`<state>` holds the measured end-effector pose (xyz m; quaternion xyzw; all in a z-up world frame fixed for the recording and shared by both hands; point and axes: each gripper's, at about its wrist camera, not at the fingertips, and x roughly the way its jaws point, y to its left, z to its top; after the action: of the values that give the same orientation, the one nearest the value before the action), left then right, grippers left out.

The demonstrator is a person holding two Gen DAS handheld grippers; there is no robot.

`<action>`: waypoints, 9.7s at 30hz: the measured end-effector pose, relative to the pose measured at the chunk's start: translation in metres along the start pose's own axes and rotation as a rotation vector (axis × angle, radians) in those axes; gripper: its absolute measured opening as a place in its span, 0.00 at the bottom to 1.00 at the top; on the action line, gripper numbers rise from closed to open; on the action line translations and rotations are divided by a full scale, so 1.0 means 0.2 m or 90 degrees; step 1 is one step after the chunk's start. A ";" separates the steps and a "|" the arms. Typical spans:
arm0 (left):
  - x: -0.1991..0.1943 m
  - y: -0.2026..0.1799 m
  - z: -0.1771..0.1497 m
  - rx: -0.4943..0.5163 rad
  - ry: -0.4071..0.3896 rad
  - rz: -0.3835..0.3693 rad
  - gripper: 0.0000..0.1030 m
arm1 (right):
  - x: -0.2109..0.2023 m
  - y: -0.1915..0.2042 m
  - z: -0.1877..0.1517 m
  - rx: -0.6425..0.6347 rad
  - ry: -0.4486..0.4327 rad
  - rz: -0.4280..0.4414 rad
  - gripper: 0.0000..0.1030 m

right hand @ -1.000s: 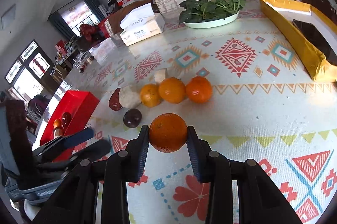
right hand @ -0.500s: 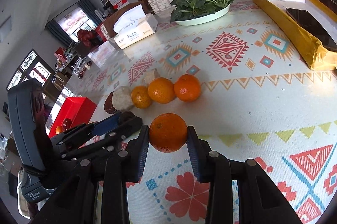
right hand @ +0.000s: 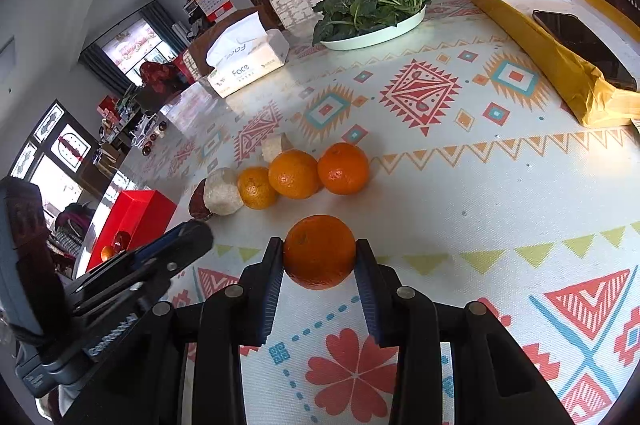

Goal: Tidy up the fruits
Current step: 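Grasp a dark plum with the left tool while the right tool holds the orange, then carry the plum and orange over the red tray and open both tools, then withdraw both open tools from the tray toward the fruit row, then grasp a mandarin orange with the left tool while the right tool grasps another orange, then carry both oranges over the red tray and open both tools, then withdraw both open tools from the tray back toward the fruit row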

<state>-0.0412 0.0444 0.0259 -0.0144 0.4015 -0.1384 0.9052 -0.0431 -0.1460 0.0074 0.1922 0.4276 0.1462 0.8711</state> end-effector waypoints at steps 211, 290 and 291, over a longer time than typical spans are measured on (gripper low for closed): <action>-0.75 1.24 -0.18 -0.212 -0.108 0.165 0.33 | 0.11 1.00 0.13 -0.204 0.004 0.076 0.36; -0.44 0.19 -0.18 -0.047 -0.003 0.174 0.84 | -0.09 0.26 -0.03 -0.047 -0.023 0.023 0.47; -0.42 0.19 -0.18 -0.051 0.002 0.165 0.84 | -0.08 0.23 -0.01 -0.042 -0.023 0.018 0.47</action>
<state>-0.1130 0.1061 0.0574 0.0017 0.4064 -0.0039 0.9137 -0.0588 -0.1118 0.0387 0.1719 0.4040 0.1689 0.8824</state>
